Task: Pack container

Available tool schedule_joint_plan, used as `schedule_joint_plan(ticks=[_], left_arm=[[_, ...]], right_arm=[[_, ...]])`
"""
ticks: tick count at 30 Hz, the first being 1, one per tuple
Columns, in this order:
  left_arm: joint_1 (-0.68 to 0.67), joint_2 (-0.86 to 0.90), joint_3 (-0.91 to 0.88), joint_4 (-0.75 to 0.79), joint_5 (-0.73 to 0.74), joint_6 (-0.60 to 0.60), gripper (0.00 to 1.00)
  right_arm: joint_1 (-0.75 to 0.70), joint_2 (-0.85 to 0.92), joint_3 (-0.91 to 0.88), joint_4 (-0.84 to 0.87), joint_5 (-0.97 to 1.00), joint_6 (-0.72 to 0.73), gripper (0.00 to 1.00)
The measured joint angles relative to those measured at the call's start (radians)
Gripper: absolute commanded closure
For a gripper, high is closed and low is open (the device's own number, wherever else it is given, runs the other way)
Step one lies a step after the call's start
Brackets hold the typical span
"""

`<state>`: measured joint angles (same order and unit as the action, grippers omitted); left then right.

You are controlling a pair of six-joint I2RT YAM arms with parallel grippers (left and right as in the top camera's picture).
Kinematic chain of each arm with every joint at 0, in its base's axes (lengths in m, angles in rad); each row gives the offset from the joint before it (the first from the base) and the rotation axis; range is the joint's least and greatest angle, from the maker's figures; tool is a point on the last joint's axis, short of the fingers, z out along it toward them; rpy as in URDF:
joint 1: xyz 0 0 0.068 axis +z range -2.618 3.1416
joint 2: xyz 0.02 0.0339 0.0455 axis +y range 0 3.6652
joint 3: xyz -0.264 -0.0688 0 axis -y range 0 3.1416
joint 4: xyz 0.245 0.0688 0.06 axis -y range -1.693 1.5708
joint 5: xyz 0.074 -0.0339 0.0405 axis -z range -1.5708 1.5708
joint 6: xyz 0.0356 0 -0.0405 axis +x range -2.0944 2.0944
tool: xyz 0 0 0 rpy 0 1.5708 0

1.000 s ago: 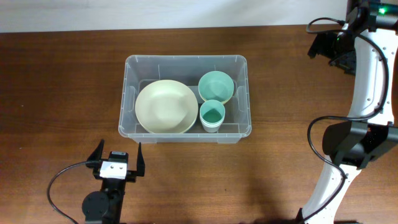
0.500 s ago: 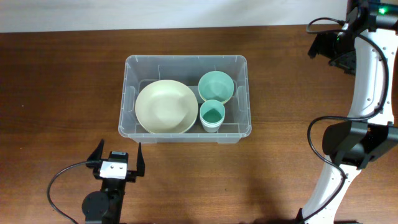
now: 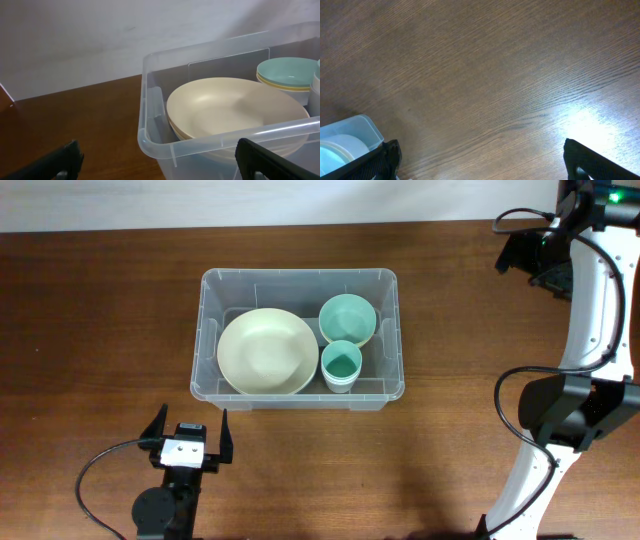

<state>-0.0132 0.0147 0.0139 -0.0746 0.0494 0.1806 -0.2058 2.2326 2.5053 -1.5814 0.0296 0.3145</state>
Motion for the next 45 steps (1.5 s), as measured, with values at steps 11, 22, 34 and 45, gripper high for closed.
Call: schedule_joint_plan(ticks=[11, 22, 34, 45], left_arm=[[0.000, 0.000, 0.000, 0.000, 0.000, 0.000, 0.00], [0.000, 0.000, 0.000, 0.000, 0.000, 0.000, 0.01], [0.000, 0.000, 0.000, 0.000, 0.000, 0.000, 0.00], [0.000, 0.000, 0.000, -0.001, 0.000, 0.000, 0.00]], right_arm=[[0.013, 0.000, -0.001, 0.071, 0.014, -0.001, 0.01], [0.225, -0.118, -0.007, 0.339, 0.061, -0.060, 0.01], [0.277, -0.259, -0.017, 0.414, 0.101, -0.118, 0.01], [0.343, -0.849, -0.682, 0.680, 0.093, -0.230, 0.01]])
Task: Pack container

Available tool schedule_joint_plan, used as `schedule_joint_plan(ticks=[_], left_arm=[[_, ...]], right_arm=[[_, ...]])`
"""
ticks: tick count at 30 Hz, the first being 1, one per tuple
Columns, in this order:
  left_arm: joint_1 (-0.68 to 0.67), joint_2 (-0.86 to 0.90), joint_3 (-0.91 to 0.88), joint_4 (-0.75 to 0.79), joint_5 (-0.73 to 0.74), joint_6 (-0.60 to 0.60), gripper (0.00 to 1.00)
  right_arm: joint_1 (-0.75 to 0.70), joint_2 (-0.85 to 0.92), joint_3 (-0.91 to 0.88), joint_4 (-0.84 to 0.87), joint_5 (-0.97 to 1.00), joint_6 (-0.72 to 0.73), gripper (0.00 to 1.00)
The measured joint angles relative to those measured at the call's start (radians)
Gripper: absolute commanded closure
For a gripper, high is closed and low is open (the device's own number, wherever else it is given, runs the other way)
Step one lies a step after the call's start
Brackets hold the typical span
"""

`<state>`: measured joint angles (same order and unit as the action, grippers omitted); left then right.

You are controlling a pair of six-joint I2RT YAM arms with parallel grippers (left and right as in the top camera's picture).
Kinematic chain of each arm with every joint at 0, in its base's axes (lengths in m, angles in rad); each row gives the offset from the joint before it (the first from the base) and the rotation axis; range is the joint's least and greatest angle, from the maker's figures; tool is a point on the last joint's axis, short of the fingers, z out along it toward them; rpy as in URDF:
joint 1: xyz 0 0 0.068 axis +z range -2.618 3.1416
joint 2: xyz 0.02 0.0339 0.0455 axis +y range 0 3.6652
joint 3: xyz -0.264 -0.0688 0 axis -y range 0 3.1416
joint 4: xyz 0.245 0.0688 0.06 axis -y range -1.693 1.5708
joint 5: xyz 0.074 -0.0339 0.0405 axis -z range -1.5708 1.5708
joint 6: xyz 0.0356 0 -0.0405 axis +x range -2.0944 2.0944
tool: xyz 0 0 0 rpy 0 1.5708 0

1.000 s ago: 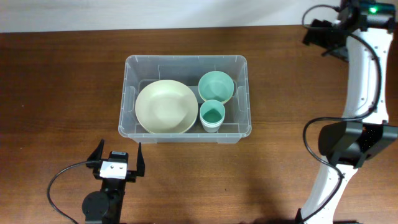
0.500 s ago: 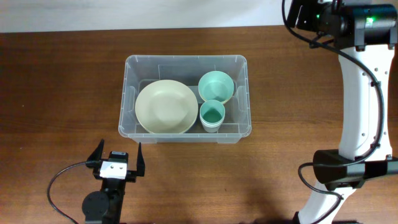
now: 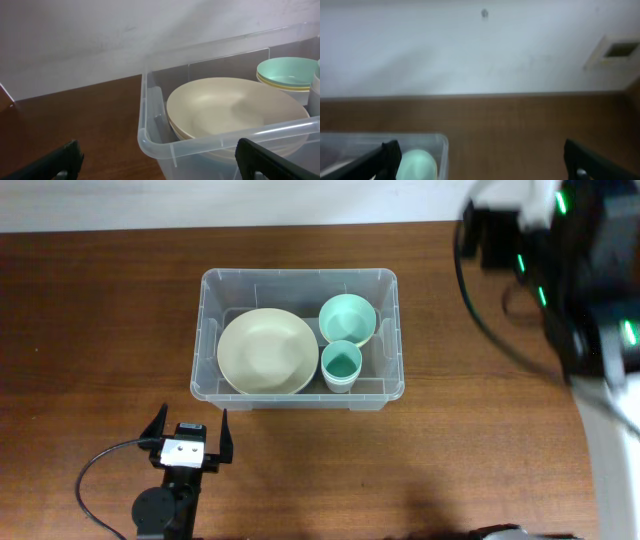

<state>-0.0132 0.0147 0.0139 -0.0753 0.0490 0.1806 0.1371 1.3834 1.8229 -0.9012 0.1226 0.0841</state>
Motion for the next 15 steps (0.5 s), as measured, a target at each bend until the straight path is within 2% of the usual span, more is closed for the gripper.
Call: schedule_joint_plan(ticks=[5, 7, 12, 15], left_arm=[[0.000, 0.000, 0.000, 0.000, 0.000, 0.001, 0.00], [0.000, 0.000, 0.000, 0.000, 0.000, 0.001, 0.00], [0.000, 0.000, 0.000, 0.000, 0.000, 0.003, 0.00], [0.000, 0.000, 0.000, 0.000, 0.000, 0.003, 0.00]], right_arm=[[0.000, -0.321, -0.395, 0.058, -0.076, -0.010, 0.01], [-0.005, -0.410, -0.529, 0.163, -0.089, -0.016, 0.01], [-0.085, -0.665, -0.896, 0.550, -0.157, -0.048, 0.01], [-0.137, -0.793, -1.072, 0.674, -0.230, -0.119, 0.01]])
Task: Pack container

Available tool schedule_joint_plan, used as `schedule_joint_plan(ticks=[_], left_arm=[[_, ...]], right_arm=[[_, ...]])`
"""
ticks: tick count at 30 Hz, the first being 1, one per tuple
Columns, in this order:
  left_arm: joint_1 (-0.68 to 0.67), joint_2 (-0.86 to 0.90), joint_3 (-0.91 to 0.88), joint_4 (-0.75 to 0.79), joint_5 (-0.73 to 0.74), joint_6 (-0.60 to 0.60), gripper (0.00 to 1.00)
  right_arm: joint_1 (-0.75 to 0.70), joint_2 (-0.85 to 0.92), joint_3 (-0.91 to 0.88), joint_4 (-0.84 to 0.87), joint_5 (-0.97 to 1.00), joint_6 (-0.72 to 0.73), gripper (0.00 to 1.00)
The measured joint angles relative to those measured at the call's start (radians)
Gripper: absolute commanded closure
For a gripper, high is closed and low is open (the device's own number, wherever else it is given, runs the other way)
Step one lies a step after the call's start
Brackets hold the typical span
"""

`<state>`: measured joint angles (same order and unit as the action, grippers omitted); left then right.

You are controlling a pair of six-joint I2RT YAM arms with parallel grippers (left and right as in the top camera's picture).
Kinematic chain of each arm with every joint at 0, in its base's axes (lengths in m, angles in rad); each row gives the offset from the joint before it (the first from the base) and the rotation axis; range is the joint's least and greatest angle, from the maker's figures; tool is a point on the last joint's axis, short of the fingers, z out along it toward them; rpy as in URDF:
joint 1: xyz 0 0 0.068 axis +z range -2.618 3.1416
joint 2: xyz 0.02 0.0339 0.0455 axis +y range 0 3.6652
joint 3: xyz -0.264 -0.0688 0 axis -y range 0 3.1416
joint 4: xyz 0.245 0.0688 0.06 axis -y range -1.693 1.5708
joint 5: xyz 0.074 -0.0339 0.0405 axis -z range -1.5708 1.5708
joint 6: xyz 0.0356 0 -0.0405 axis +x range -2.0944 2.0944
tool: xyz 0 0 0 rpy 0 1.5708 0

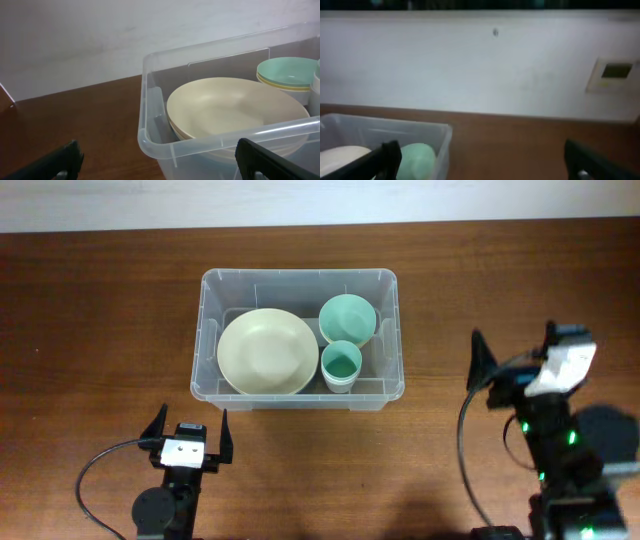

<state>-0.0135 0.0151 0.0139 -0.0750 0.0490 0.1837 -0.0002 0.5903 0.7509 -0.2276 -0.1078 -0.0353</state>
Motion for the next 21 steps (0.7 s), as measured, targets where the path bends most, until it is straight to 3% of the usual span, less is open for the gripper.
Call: schedule_joint_plan(ticks=[7, 15, 21], left_arm=[[0.000, 0.000, 0.000, 0.000, 0.000, 0.000, 0.00], [0.000, 0.001, 0.000, 0.000, 0.000, 0.000, 0.01], [0.000, 0.001, 0.000, 0.000, 0.000, 0.000, 0.01]], right_arm=[[-0.013, -0.244, -0.299, 0.140, -0.109, -0.175, 0.01], [-0.013, -0.512, -0.487, 0.153, -0.135, -0.212, 0.01], [-0.013, -0.576, -0.585, 0.228, -0.138, -0.216, 0.01]])
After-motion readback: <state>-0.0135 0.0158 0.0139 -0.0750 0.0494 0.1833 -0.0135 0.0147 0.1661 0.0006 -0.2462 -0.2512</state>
